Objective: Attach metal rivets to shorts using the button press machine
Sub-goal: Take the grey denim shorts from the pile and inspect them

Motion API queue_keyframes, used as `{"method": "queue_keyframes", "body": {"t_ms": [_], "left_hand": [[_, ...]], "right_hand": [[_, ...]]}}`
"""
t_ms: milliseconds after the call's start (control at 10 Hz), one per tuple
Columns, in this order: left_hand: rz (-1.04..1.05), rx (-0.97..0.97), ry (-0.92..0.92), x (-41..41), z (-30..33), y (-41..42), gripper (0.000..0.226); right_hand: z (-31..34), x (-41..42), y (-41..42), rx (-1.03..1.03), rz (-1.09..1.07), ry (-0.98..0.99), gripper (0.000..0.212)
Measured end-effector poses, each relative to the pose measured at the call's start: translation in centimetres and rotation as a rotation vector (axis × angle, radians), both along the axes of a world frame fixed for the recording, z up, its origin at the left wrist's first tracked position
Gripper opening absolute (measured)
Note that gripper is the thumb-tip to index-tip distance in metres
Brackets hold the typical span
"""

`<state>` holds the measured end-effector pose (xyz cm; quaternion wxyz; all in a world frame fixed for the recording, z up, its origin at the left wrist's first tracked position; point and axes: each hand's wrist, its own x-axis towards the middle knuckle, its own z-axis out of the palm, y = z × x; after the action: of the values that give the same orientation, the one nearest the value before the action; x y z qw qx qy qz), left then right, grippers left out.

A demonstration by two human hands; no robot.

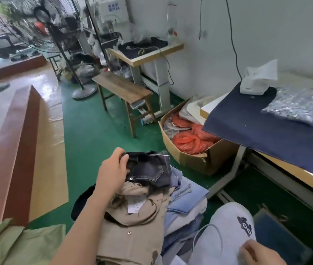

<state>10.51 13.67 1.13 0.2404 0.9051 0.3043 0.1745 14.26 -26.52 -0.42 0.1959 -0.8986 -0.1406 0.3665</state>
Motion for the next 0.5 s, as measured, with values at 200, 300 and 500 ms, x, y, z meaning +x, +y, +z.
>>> {"method": "queue_keyframes", "body": {"t_ms": [200,300,500], "left_hand": [[-0.229,-0.352,-0.361,0.0,6.5,-4.5,0.02],[-0.399,-0.641,-0.402,-0.8,7.5,-9.4,0.017],[-0.741,-0.839,-0.039,-2.5,3.3,-17.8,0.016]], "right_hand": [[-1.7,0.3,0.2,0.087,-0.242,0.07,0.028],[-2.5,1.4,2.5,0.431,-0.585,0.411,0.037],[-1.6,2.7,4.9,1.239,-1.103,1.149,0.051]]}}
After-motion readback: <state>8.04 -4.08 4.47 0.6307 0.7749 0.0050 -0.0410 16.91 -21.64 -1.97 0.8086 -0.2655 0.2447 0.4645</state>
